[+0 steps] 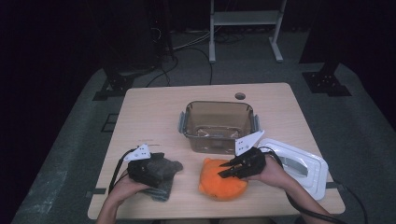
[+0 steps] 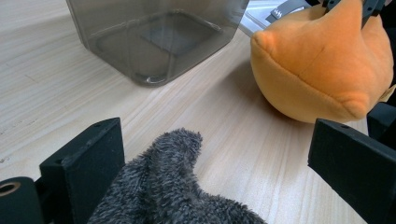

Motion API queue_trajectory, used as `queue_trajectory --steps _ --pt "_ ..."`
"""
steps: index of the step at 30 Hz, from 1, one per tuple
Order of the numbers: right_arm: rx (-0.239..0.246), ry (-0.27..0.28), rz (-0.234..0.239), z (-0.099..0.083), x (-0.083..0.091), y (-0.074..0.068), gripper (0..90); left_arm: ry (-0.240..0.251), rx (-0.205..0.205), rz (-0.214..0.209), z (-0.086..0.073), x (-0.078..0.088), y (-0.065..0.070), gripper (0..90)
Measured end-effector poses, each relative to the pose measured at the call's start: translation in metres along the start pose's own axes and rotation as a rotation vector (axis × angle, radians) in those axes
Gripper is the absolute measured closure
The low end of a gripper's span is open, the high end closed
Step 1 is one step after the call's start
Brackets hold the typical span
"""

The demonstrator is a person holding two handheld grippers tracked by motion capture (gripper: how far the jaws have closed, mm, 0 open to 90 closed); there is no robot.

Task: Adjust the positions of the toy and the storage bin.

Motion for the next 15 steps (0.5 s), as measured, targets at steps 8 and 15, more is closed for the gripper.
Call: queue_trajectory --steps 8,15 --pt "0.011 0.022 0.028 0.015 0.009 -0.002 73.5 0.011 0.002 0.000 0.000 0.001 -0.001 2.9" --pt "0.032 0.027 0.043 0.032 0.022 -0.006 73.5 0.013 0.007 0.004 0.000 0.003 -0.003 2.9"
Point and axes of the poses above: each handheld gripper's, and its own axes: x roughly backward along the jaws, z roughly out of its top, y roughly to its right, the point moved 7 cm from there along -x, roughly forward along the jaws, and after that the axes turned 3 degrees about -z, right-handed, at the moved point
